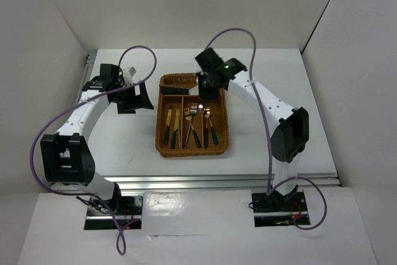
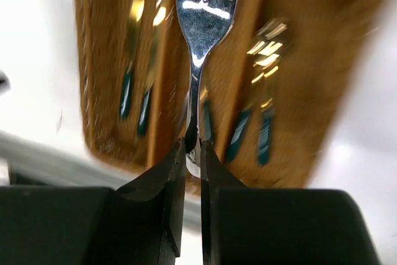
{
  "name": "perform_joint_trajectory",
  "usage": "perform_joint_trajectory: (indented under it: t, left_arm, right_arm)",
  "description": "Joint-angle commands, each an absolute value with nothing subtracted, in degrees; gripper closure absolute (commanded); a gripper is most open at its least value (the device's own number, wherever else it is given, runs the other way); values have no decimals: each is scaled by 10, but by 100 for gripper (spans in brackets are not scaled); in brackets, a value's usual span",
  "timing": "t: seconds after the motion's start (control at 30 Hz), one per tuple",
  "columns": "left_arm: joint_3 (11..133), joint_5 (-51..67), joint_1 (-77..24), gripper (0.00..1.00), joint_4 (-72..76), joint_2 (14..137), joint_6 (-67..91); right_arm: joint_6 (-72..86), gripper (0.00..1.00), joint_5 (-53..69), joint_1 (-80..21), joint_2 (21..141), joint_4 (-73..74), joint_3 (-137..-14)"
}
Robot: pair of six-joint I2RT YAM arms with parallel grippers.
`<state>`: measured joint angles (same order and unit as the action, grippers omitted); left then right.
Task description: Sort the eating utensils into containers
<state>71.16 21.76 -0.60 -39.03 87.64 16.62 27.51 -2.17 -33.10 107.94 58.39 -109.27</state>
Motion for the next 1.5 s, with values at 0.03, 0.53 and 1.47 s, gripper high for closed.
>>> perform_joint_trajectory:
  t: [0.03,0.53,1.47]
  left_arm:
    - [722,228,11,5,-398,847,155]
    - [710,233,23,5,-398,831,155]
    - [760,272,28,5,-357,935,160]
  right_arm:
    - [341,100,31,-380,1116,599,-1029]
    - [386,74,-2,-450,1231,592,-1044]
    - [328,17,-23,141,968,538,-757]
